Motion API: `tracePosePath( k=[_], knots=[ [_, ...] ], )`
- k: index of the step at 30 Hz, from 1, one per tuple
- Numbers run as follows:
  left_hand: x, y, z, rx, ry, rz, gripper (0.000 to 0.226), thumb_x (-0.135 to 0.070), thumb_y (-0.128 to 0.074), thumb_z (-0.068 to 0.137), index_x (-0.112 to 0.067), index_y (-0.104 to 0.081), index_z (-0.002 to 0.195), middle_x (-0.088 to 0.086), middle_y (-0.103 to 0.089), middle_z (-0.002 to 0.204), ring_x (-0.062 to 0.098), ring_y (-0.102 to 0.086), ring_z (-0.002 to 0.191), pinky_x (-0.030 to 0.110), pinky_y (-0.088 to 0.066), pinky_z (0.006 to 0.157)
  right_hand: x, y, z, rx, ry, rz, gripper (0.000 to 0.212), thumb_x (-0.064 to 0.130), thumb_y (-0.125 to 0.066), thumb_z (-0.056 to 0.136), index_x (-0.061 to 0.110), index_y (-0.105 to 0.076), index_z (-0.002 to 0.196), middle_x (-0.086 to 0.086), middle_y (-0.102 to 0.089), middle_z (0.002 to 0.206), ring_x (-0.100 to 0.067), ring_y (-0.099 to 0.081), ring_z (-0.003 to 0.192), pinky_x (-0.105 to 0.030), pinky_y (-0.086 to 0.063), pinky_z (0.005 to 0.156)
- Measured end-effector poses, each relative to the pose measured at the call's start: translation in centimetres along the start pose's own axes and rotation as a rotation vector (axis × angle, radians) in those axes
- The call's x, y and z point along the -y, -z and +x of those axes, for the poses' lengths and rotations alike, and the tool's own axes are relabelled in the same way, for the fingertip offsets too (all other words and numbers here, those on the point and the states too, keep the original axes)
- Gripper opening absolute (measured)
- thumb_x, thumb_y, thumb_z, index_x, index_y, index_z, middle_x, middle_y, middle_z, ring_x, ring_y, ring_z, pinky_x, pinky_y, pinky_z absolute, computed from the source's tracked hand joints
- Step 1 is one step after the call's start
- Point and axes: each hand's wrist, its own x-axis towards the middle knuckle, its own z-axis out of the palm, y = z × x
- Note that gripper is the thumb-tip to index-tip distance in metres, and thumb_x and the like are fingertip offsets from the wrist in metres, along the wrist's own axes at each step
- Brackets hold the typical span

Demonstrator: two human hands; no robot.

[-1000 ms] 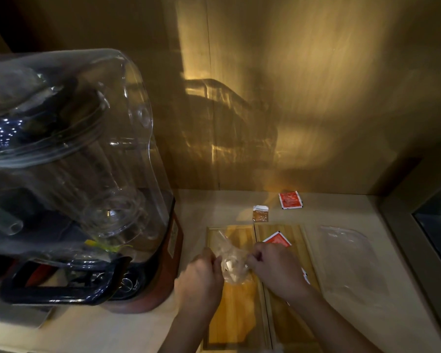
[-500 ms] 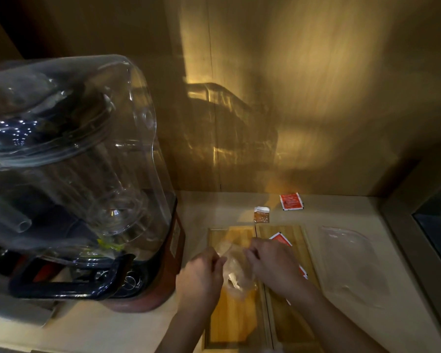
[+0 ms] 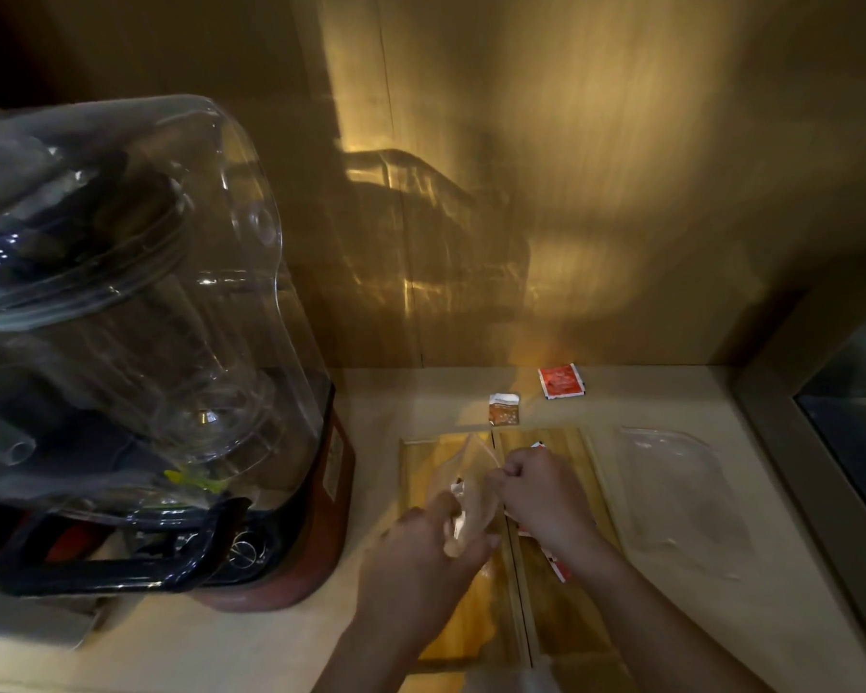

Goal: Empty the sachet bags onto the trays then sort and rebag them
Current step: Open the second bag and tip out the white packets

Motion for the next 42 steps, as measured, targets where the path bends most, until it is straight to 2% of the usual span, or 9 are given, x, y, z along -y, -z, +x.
tracePosePath(
  k=[2, 5, 7, 11, 16, 20, 25, 34, 42],
  knots=[
    [0.0, -0.7, 0.1, -0.022, -0.047, 0.106, 0.025, -0.047, -0.046, 0.09, -0.026, -0.055, 0.099, -0.002, -0.061, 0.103, 0.017, -0.062, 0.091, 0.031, -0.048, 0.072, 0.0, 0.3, 0.0, 0.016, 0.006, -0.064, 0.008, 0.023, -0.06, 0.078, 0.019, -0.055, 0.074, 0.002, -0.056, 0.068, -0.018, -0.056, 0.068, -0.034, -0.045, 0.063],
    [0.7, -0.9, 0.7, -0.039, -0.154, 0.136, 0.019, -0.028, -0.043, 0.094, -0.018, -0.058, 0.101, 0.0, -0.057, 0.108, 0.019, -0.058, 0.097, 0.031, -0.045, 0.076, -0.3, 1.0, 0.6, 0.055, 0.08, -0.097, 0.059, 0.015, -0.06, 0.076, 0.032, -0.037, 0.127, 0.002, -0.054, 0.1, -0.024, -0.057, 0.094, -0.039, -0.049, 0.075],
    [1.5, -0.6, 1.1, -0.032, -0.267, 0.15, 0.018, -0.021, -0.043, 0.094, -0.019, -0.059, 0.102, -0.001, -0.057, 0.109, 0.016, -0.055, 0.1, 0.029, -0.046, 0.08, -0.4, 1.4, 1.3, 0.136, 0.104, -0.137, 0.067, 0.013, -0.058, 0.079, 0.039, -0.033, 0.135, 0.003, -0.05, 0.106, -0.021, -0.055, 0.099, -0.034, -0.047, 0.076],
    [2.6, 1.0, 1.8, -0.018, -0.406, 0.129, 0.016, -0.02, -0.048, 0.092, -0.022, -0.062, 0.099, -0.004, -0.061, 0.107, 0.014, -0.054, 0.104, 0.029, -0.044, 0.088, -0.3, 2.4, 2.4, 0.202, 0.174, -0.222, 0.015, 0.013, -0.055, 0.085, 0.016, -0.07, 0.087, 0.0, -0.064, 0.079, -0.02, -0.063, 0.083, -0.027, -0.045, 0.068],
    [3.4, 3.8, 1.2, -0.111, -0.381, -0.067, 0.016, -0.034, -0.058, 0.087, -0.021, -0.066, 0.089, -0.011, -0.059, 0.091, 0.004, -0.054, 0.091, 0.024, -0.045, 0.083, 0.1, 5.0, 2.0, 0.364, 0.241, -0.175, 0.019, 0.015, -0.064, 0.083, 0.01, -0.066, 0.064, 0.004, -0.057, 0.051, -0.001, -0.051, 0.042, -0.018, -0.041, 0.045],
    [4.2, 4.7, 0.7, 0.111, -0.297, -0.183, 0.011, -0.036, -0.063, 0.083, -0.027, -0.065, 0.077, -0.017, -0.061, 0.089, -0.002, -0.057, 0.091, 0.024, -0.047, 0.084, 0.1, 6.2, 1.4, 0.709, 0.164, -0.098, 0.029, 0.011, -0.064, 0.083, 0.016, -0.061, 0.054, 0.005, -0.056, 0.038, -0.007, -0.05, 0.033, -0.019, -0.042, 0.036],
    [5.0, 5.0, 1.5, 0.323, -0.154, -0.451, 0.017, -0.024, -0.066, 0.083, -0.021, -0.066, 0.067, -0.012, -0.065, 0.069, -0.002, -0.058, 0.07, 0.013, -0.043, 0.067, -0.1, 5.5, 2.1, 0.879, 0.097, -0.056, 0.039, 0.012, -0.062, 0.083, 0.018, -0.063, 0.044, 0.005, -0.056, 0.037, -0.006, -0.045, 0.028, -0.017, -0.037, 0.033],
    [6.8, 0.9, 5.0, 0.135, 0.094, -0.608, 0.011, -0.014, -0.06, 0.087, -0.004, -0.064, 0.082, 0.001, -0.066, 0.073, -0.001, -0.061, 0.064, 0.014, -0.047, 0.063, -1.6, 1.1, 4.1, 0.594, -0.072, 0.078, 0.031, 0.028, -0.057, 0.089, 0.002, -0.064, 0.073, -0.005, -0.057, 0.051, -0.009, -0.048, 0.035, -0.02, -0.039, 0.038],
    [6.8, -2.2, 7.0, -0.189, 0.35, -0.848, 0.028, -0.005, -0.058, 0.086, -0.011, -0.053, 0.113, 0.007, -0.065, 0.101, 0.023, -0.063, 0.097, 0.031, -0.053, 0.081, -2.3, -0.5, 4.0, 0.412, -0.148, 0.34, 0.016, 0.024, -0.058, 0.088, 0.011, -0.062, 0.097, -0.004, -0.067, 0.079, -0.013, -0.062, 0.064, -0.025, -0.048, 0.057]
  ],
)
